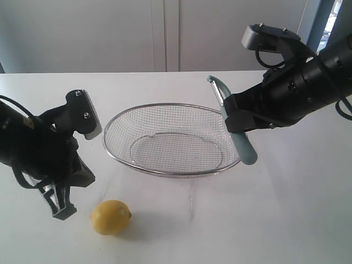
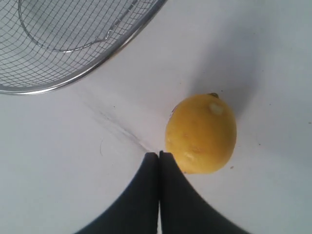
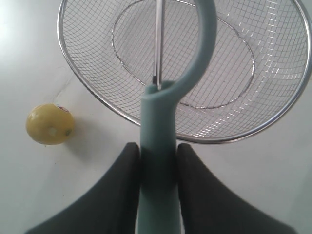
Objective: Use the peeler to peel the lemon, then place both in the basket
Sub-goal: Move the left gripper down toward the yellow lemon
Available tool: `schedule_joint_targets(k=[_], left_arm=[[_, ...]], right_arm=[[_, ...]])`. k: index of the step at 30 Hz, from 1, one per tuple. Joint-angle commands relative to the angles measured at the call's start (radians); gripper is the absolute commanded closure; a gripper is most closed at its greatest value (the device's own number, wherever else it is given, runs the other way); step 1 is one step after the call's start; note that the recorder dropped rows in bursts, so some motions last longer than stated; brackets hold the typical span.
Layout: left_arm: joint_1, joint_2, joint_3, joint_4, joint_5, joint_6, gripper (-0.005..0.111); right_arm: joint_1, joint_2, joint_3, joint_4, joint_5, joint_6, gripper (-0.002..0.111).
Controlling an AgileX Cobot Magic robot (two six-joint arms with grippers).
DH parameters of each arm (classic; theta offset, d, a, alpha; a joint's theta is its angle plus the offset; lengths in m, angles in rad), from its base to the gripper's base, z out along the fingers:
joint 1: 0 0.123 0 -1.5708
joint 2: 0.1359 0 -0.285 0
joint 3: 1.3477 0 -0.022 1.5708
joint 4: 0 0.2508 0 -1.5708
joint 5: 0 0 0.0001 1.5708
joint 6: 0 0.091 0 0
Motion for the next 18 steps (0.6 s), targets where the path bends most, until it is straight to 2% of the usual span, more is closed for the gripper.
schedule_joint_targets(k=[1,5,13,18], left_arm=[[-0.007,-0.004,-0.003,-0.033,0.006,0.004,0.107],[-0.007,0.008,-0.003,-0.050,0.017,0.090,0.107],[-0.007,0.093,-0.003,-0.226,0.008,0.351,0.107],[-0.007,0.137,-0.003,-0.277,0.006,0.499,0.107]], right_arm=[[-0.009,-0.001,-0.007,0.004,-0.005,-0.013,0.108],[-0.009,-0.001,-0.007,0.004,-0.005,-0.013,0.108],[-0.009,-0.001,-0.007,0.004,-0.005,-0.013,0.108],[-0.009,-0.001,-0.007,0.004,-0.005,-0.013,0.108]])
